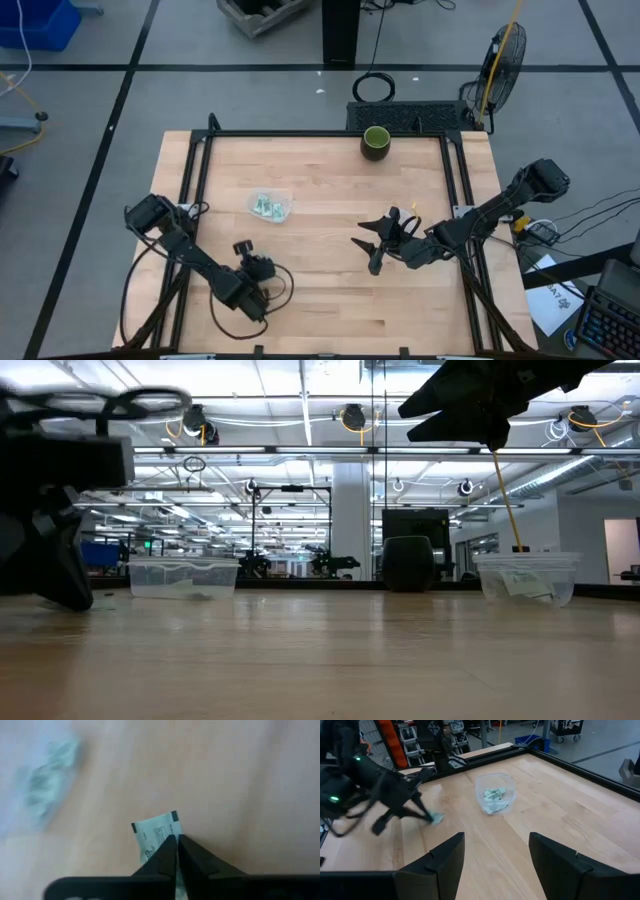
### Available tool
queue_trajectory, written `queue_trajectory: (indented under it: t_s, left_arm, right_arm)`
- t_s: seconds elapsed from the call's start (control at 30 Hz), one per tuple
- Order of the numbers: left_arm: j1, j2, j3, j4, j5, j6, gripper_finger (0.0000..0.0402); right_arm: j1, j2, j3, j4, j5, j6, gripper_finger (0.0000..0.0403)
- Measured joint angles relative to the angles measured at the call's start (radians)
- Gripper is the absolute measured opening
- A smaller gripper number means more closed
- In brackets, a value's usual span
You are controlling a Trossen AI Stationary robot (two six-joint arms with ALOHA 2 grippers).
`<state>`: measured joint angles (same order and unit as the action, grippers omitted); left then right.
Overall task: Pick and place Stevia / Truvia into bins
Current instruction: Put the white stevia packet into the transparent rectangular container
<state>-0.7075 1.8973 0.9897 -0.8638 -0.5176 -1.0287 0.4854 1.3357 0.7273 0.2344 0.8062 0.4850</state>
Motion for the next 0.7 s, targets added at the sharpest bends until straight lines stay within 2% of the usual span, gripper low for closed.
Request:
queue_trajectory:
  t_s: [0.1,0.17,0.33,0.5,0.57,0.7]
  left_arm:
    - [0.024,-0.013,-0.003,-0.073,-0.014,-0.011,0.0006]
    - [0.043,-0.026,-0.006,-0.113,-0.014,-0.030,0.0010]
    - [0.095,-0.108,-0.003,-0.133,-0.111,0.008,0.0031]
    - [0.153,-0.221,-0.002,-0.134,-0.182,0.062,0.0017]
    - [0.178,-0.269,-0.002,-0.133,-0.158,0.078,0.0007]
    - [0.218,-0.355,-0.015,-0.130,-0.013,0.073,0.0014]
  right_arm:
    - [0.000,0.000,0.000,0.000,0.000,-0.001,0.0215]
    - [0.000,0.000,0.000,0.000,0.000,0.000,0.0215]
    - [0.000,0.000,-0.003,0.002,0.000,-0.001,0.0215]
    - [0.000,0.000,-0.029,0.001,0.001,0.032,0.0215]
    - [0.000,0.000,-0.042,0.002,0.000,0.050,0.0215]
    - [0.000,0.000,-0.071,0.064,0.000,0.035,0.0215]
